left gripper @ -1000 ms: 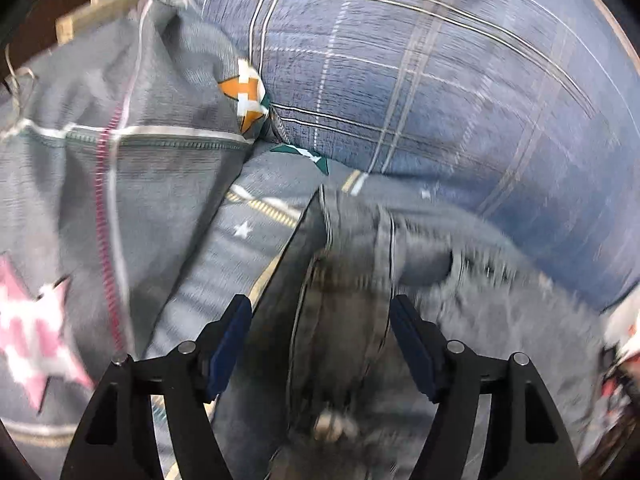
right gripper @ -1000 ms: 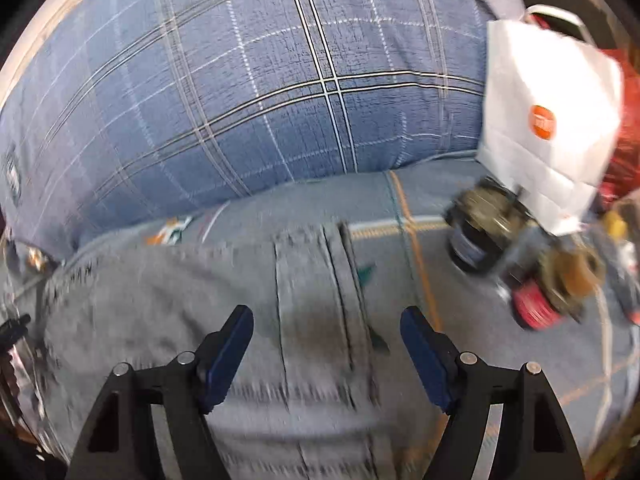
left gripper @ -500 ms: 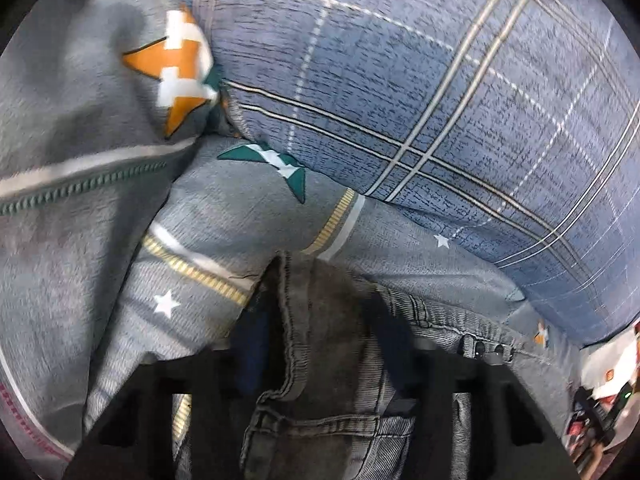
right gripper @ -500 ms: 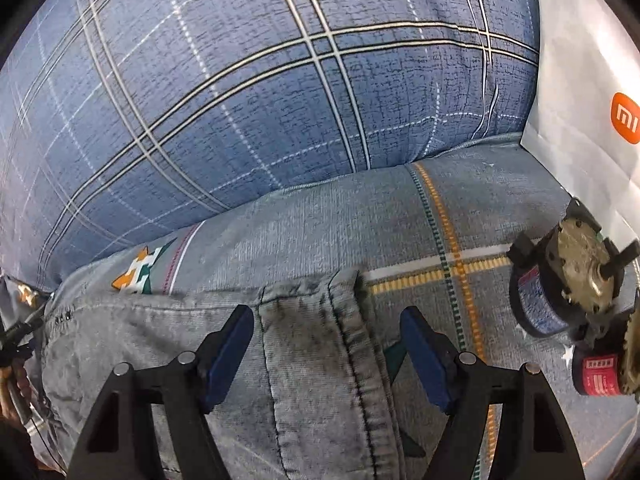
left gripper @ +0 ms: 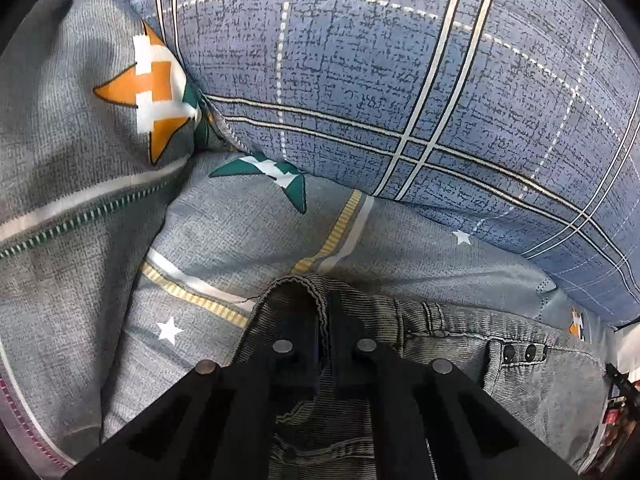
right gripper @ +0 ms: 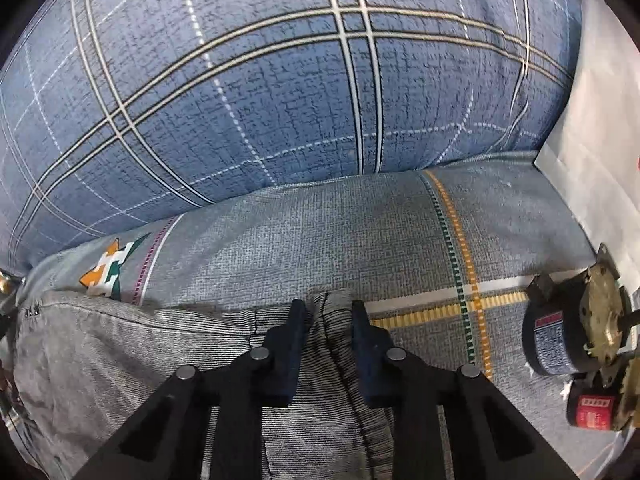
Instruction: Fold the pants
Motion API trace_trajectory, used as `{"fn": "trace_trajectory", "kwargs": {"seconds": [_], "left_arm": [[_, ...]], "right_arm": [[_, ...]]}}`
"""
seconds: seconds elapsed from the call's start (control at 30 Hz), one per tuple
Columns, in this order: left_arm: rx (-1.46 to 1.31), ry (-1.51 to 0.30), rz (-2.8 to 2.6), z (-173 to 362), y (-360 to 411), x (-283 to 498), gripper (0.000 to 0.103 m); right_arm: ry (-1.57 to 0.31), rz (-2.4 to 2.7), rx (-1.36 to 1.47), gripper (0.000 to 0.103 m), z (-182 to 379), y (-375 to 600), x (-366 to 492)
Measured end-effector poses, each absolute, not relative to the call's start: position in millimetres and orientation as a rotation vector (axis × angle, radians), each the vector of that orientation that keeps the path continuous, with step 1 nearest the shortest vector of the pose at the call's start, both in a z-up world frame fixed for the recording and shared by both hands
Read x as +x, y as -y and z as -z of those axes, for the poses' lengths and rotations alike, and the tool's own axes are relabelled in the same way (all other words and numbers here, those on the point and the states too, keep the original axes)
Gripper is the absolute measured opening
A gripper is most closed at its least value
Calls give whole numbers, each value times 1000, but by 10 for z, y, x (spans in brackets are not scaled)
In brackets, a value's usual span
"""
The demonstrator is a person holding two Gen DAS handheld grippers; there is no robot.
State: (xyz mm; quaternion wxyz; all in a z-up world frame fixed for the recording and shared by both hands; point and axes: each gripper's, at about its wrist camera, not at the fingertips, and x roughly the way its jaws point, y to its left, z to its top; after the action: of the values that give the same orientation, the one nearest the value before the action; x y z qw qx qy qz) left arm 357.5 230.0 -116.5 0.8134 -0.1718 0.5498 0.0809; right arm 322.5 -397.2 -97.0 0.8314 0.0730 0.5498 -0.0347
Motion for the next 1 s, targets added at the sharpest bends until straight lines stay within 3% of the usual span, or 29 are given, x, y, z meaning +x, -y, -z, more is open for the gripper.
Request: {"fn": "trace_trajectory", "kwargs": {"seconds": [0.27, 0.57, 0.77, 0.83, 1.0], "left_arm": [[-391, -1004, -132, 384, -2305, 3229, 3], [-416, -793, -6, -579, -2302, 1801, 3], [-419, -811, 20, -337, -2415, 757, 3], [-390, -893, 25, -95, -2445, 541, 5], [-346, -1095, -83, 480, -2627, 277, 13]], "right_arm": [[-992, 105, 198, 15, 442, 4049, 2864], [-811, 64, 292, 15, -293, 4196, 1986], [-737, 28, 328, 15, -352, 4307, 837], [-747, 18, 351, 16, -164, 4343, 442], [-972, -21, 389, 26, 776, 4350, -252]]}}
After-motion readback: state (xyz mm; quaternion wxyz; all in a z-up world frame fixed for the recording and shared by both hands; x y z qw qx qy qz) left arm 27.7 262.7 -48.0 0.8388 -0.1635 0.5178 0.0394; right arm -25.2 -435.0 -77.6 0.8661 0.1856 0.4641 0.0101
